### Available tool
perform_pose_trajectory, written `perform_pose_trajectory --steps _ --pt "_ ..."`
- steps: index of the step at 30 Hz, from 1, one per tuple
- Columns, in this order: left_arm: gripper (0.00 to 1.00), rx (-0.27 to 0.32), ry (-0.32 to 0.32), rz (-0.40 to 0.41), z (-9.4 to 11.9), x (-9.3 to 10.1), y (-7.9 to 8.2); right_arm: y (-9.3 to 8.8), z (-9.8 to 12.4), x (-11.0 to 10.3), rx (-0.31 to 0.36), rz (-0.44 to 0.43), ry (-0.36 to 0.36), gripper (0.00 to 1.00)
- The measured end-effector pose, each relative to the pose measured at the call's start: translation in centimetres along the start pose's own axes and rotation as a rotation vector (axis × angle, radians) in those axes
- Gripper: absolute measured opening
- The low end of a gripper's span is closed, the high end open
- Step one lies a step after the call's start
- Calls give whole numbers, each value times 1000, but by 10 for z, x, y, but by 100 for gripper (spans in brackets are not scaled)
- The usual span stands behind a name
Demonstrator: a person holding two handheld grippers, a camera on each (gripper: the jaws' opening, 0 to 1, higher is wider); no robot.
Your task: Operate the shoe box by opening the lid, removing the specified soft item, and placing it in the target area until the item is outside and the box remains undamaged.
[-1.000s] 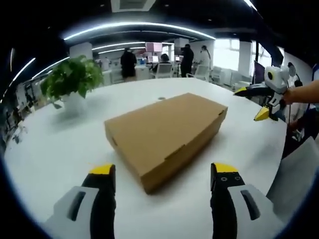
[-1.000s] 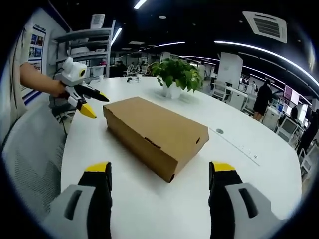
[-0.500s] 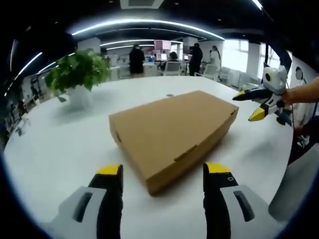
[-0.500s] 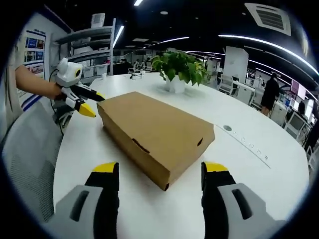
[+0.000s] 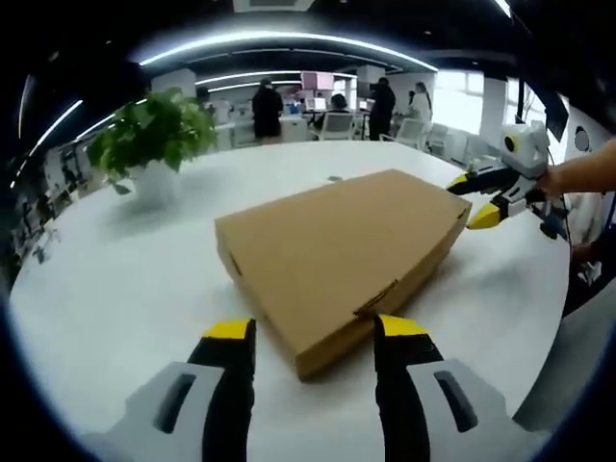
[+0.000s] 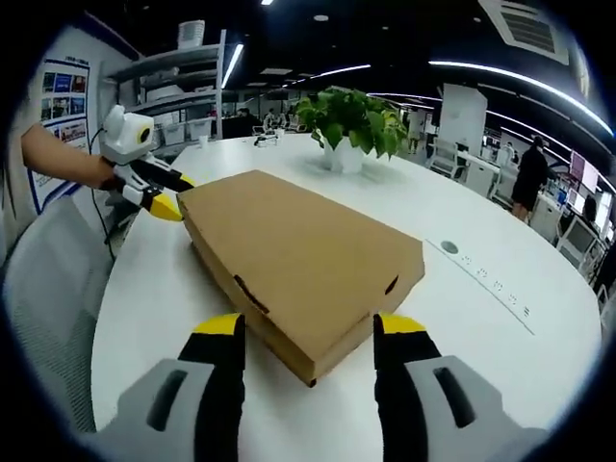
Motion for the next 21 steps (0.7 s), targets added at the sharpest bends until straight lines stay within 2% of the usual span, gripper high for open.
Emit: perform_pose_trajectory --steps 9,21 --pt "46 -6 3 -15 -1 2 -1 -2 -2 2 -5 -13 -2 50" --pt "48 1 3 0 -2 2 1 -4 -4 1 -10 -47 9 49"
Point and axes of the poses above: the point that each gripper's makers call its tool centre point, and the gripper's own axes: z roughly backward along the fingers, x roughly to its right, y roughly out of its top, the point moved 2 cm from there along z, roughly backward along the fingers, and after that the axes turned 10 degrees about -y, right-handed, at the moved point
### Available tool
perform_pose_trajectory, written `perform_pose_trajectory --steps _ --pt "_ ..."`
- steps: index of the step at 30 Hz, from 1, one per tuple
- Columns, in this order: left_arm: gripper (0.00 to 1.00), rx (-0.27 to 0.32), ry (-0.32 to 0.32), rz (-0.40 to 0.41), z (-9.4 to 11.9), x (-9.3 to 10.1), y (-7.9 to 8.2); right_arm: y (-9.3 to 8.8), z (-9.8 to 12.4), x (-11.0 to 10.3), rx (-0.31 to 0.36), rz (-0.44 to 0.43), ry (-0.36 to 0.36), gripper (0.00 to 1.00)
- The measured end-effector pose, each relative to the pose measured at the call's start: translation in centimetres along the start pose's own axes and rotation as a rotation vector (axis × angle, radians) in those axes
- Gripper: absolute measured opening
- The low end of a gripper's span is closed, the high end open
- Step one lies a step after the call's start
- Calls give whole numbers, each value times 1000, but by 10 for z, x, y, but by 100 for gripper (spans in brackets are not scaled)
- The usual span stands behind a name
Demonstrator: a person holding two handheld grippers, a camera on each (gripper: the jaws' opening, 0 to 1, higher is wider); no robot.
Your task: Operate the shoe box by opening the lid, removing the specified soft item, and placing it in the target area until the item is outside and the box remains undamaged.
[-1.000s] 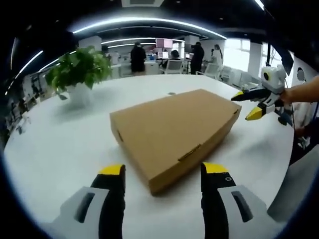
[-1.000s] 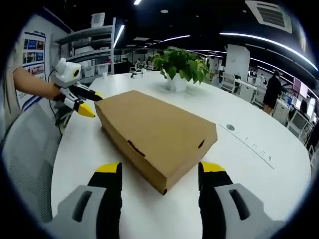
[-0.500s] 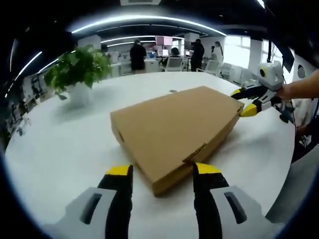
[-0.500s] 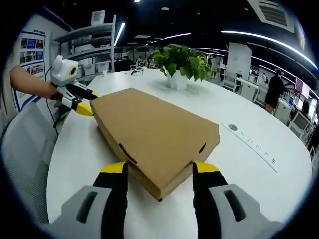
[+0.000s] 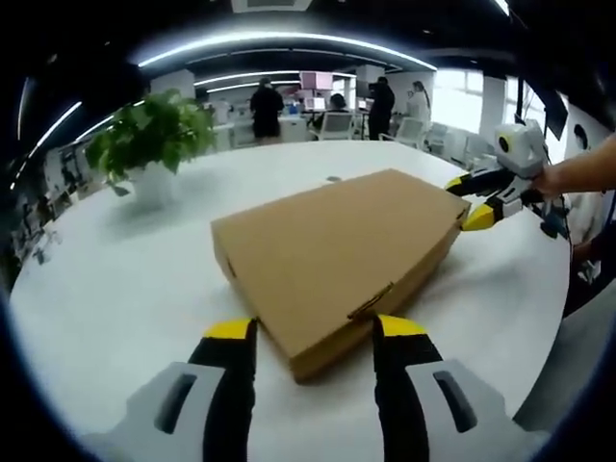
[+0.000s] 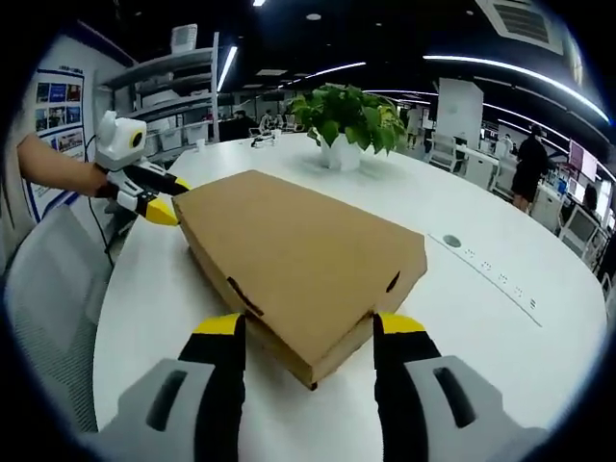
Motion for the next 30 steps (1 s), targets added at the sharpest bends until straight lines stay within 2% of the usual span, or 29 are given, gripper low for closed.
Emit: perform_pose_trajectory --steps 16,30 --pt "47 -9 -1 15 0 0 1 -1 1 -5 -15 -26 -6 46" --pt "47 -47 -48 -10 4 -10 -1 -1 5 -21 -31 -46 -41 45"
Point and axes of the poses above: the point that each gripper's makers call its tool centre point, and the gripper's own axes: z roughly backward along the fingers, x roughly to its right, y roughly out of its top, the point moved 2 cm from there along z, roughly backward along the fingers, and after that the axes turned 10 degrees about -y, right-handed, at the moved point
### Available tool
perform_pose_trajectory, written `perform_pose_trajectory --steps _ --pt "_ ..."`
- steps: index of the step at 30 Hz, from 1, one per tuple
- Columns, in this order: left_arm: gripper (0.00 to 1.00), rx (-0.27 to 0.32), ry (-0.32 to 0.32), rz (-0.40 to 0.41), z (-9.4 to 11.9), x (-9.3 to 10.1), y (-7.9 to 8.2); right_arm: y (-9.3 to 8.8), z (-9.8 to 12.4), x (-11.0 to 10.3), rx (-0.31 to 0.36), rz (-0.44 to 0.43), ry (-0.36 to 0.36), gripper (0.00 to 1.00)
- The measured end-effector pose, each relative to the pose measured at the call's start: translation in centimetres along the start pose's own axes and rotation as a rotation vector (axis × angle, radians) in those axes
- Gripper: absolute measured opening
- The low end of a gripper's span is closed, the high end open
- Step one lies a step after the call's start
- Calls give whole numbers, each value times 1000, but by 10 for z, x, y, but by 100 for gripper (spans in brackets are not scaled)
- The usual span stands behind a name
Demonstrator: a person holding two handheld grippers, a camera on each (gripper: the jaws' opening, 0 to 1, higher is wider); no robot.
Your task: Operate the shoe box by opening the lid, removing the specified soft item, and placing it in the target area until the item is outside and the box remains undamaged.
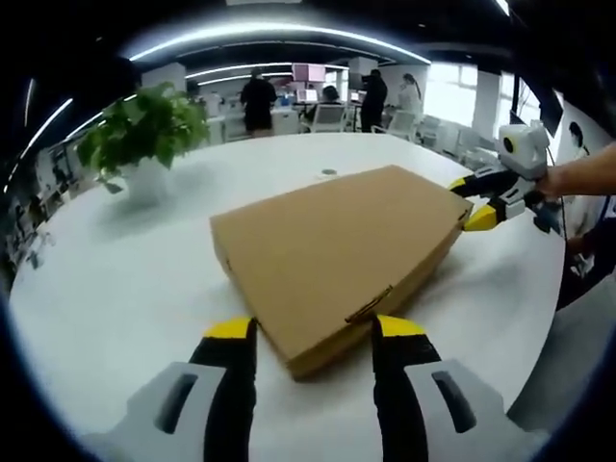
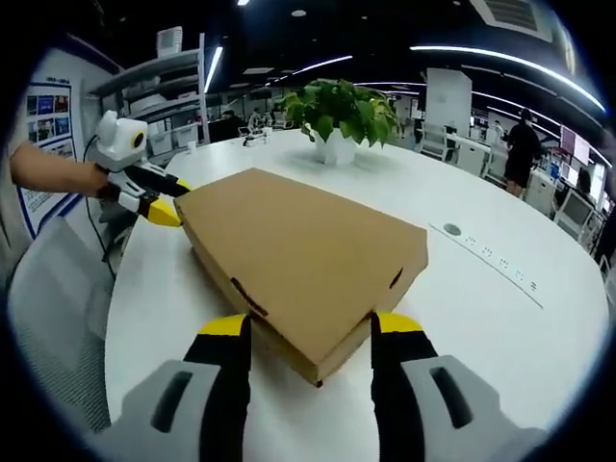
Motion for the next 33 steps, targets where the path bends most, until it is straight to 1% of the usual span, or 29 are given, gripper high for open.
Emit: perform_pose_trajectory --steps 13,21,27,30,33 --pt "46 -54 -60 -43 10 -6 -3 -4 9 -22 -25 -19 -48 44" --pt "46 -74 -92 -68 18 -10 -9 -7 15 -36 -29 -32 -71 44" --pt "45 -96 -117 -89 24 -9 -13 -10 23 -49 -32 -42 -84 43" --pt "44 -119 -131 -121 29 -7 -17 -12 27 -56 -32 -48 -92 43" --pt "44 -130 -142 -130 33 -5 -18 -13 30 -61 -30 -53 -94 42"
Point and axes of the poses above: the point that each gripper's makers call its tool centre point, and the gripper's own axes: z roughly backward along the fingers, x roughly to its right, y roughly out of its top, the point moved 2 cm from there along z, roughly backward along the fingers, and after that the axes turned 10 degrees about -y, right-handed, at the moved point
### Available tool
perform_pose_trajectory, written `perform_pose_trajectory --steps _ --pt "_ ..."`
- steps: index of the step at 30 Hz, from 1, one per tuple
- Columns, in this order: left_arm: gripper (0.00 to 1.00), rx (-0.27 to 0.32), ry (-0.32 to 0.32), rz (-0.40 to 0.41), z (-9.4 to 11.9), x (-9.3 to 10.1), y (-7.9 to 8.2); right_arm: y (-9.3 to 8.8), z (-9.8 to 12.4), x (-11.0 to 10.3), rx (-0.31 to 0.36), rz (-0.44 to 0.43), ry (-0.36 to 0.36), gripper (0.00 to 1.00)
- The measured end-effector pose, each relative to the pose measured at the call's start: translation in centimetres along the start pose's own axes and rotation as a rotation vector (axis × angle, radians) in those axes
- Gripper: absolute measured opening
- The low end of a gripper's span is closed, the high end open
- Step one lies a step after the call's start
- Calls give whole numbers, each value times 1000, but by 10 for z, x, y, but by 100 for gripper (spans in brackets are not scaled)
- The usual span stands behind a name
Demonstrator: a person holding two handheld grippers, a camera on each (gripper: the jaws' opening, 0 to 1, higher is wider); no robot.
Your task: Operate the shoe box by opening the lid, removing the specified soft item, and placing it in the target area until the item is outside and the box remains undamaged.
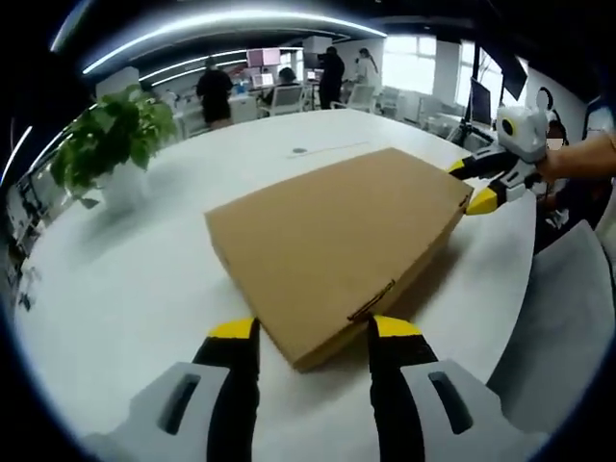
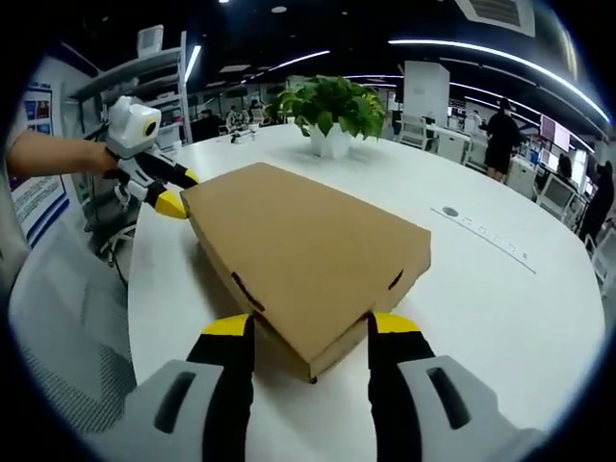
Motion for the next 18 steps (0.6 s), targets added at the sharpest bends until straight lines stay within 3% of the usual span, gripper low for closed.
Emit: perform_pose_trajectory --steps 18 --pt "43 -31 -52 -39 21 11 -16 -10 21 -35 4 -24 -19 41"
Point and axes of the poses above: the point that each gripper's makers call its tool centre point, and the gripper's own axes: z roughly backward along the fingers, x roughly to its right, y roughly out of its top, the point moved 2 cm from there along z, roughly backward along the fingers, and after that the axes turned 10 degrees about -y, right-handed, at the moved point
